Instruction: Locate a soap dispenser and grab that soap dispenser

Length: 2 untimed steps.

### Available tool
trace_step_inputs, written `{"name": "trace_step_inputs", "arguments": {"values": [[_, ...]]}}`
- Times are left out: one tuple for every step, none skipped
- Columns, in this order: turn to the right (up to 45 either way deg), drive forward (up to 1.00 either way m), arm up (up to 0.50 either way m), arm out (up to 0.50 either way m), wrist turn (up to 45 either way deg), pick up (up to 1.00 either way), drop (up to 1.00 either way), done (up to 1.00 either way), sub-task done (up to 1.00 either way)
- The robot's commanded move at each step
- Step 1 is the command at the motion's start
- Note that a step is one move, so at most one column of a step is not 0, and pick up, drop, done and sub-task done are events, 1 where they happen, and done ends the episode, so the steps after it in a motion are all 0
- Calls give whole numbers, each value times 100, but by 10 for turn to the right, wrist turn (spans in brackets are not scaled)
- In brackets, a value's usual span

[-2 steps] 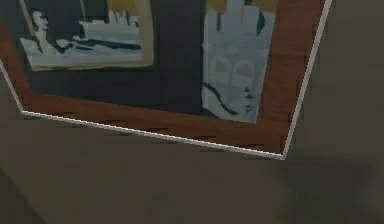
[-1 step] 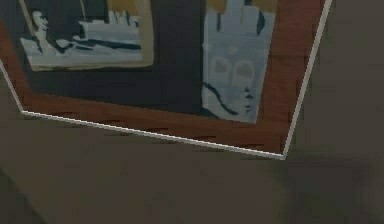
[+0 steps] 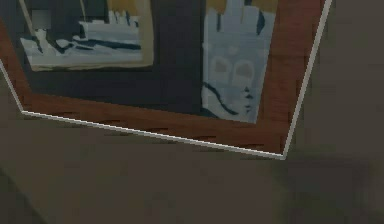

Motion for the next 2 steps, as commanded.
{"name": "trace_step_inputs", "arguments": {"values": [[0, 0, 0, 0, 450, 0, 0, 0, 0], [0, 0, 0, 0, 450, 0, 0, 0, 0]]}}
